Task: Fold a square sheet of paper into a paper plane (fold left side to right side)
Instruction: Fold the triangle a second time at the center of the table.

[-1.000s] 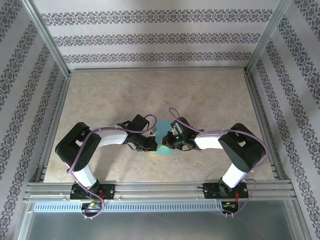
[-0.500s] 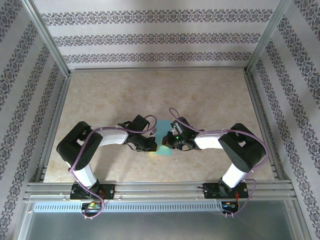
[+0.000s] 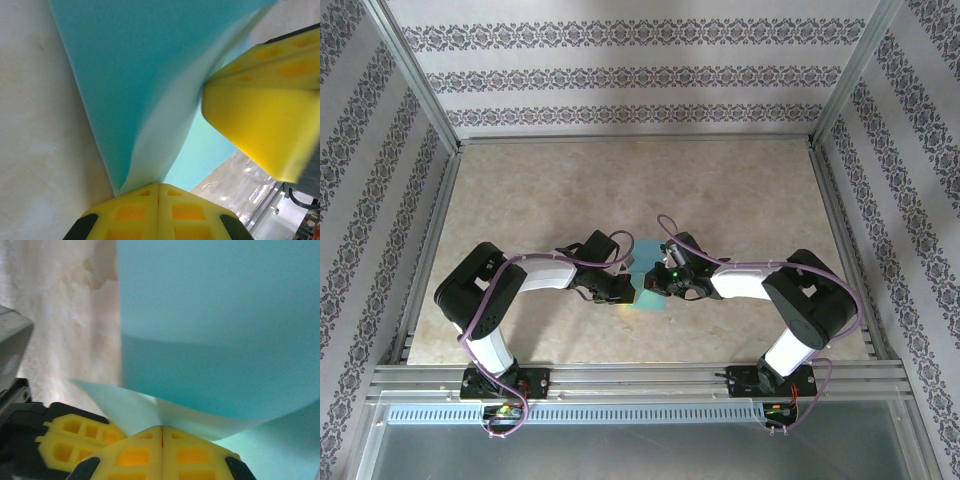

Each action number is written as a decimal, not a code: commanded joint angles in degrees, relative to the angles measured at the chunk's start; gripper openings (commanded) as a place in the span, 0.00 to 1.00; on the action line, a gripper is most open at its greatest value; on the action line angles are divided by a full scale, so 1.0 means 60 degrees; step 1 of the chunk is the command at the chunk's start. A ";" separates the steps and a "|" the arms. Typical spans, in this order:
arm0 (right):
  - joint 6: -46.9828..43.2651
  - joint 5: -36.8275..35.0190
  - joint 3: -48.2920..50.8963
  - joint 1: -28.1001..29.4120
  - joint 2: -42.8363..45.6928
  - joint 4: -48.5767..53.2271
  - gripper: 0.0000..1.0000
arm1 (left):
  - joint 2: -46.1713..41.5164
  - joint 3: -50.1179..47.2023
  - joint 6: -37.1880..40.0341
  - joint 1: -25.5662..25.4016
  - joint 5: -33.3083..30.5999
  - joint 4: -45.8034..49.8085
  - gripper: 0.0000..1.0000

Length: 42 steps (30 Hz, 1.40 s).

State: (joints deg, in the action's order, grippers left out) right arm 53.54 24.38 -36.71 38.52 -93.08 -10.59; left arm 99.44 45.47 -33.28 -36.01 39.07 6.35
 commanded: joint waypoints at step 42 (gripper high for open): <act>-0.1745 -0.0001 0.0200 -0.2346 -0.0443 0.0563 0.00 | 0.0632 -0.0345 -0.0013 -0.0101 -0.0711 0.0661 0.00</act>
State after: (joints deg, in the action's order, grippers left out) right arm 45.80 27.75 -36.73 27.14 -95.42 -9.45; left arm 100.29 45.39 -33.32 -36.01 40.10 4.80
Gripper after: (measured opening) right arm 0.060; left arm 0.053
